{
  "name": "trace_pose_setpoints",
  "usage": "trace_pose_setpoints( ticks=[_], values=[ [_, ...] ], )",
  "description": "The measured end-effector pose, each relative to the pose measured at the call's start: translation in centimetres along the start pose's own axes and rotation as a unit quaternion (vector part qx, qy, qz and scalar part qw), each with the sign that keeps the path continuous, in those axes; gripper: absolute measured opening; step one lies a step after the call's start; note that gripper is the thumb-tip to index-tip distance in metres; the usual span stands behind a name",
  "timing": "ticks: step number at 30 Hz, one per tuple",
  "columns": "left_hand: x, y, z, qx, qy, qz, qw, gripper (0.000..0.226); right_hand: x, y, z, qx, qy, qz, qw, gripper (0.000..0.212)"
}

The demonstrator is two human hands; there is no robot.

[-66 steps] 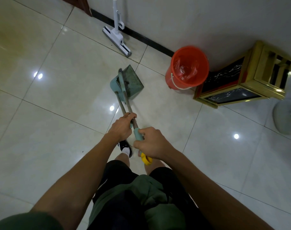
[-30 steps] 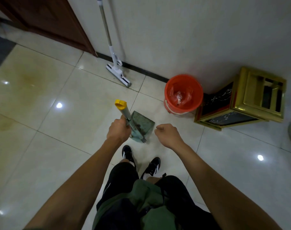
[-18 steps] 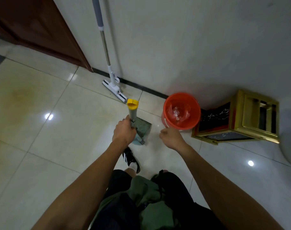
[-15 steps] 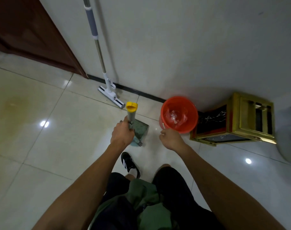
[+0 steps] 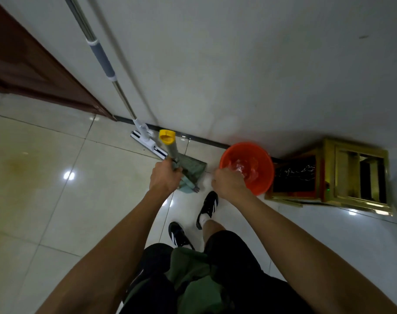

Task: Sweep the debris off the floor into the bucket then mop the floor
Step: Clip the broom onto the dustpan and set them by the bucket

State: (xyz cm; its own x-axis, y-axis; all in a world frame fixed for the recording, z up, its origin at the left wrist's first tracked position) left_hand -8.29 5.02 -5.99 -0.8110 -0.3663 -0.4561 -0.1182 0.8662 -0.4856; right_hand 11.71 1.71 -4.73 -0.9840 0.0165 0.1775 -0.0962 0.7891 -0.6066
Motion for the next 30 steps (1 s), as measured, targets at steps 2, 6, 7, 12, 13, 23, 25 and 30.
trace_pose_setpoints(
  ticks=[2,6,7,12,13,23,25,30],
  values=[
    [-1.4,1.4,0.1,-0.002,-0.005,-0.010,1.000,0.024,-1.2,1.8,-1.1,0.001,-0.003,-0.002,1.000,0.017],
    [-4.1,4.0,0.5,-0.015,0.006,-0.020,1.000,0.023,-3.7,4.8,-2.8,0.013,-0.002,-0.010,1.000,0.016],
    [-4.6,4.6,0.6,-0.016,0.003,-0.024,1.000,0.023,-4.3,5.4,-3.2,0.017,0.003,-0.009,1.000,0.015],
    [-6.7,6.3,1.3,-0.019,-0.019,-0.033,0.999,0.027,-6.3,7.6,-4.4,0.021,0.037,-0.004,0.999,0.013],
    [-6.9,6.5,1.6,-0.015,-0.022,-0.035,0.999,0.027,-6.4,7.9,-4.5,0.021,0.046,-0.002,0.999,0.013],
    [-6.5,7.4,4.8,0.047,-0.085,-0.020,0.995,0.037,-5.6,8.7,-4.3,0.039,0.106,0.026,0.993,0.017],
    [-7.0,7.6,4.4,0.048,-0.108,-0.001,0.993,0.036,-5.6,8.5,-5.1,0.022,0.121,0.038,0.992,0.022],
    [-6.9,7.6,3.6,0.090,-0.128,0.022,0.987,0.045,-5.8,7.9,-8.5,-0.035,0.135,0.071,0.988,0.028]
  ],
)
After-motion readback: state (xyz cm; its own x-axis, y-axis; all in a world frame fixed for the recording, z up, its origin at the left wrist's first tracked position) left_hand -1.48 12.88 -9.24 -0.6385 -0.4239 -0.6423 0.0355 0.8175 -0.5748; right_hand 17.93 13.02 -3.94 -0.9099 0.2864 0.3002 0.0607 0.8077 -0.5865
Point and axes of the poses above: each hand's wrist, its own y-axis towards the middle knuckle, its own z-axis out of the palm, x = y × z, the point moved 9 cm from there along y, towards the middle knuckle, and after that the axes turned 1 degree about -z, right-handed, at the moved point
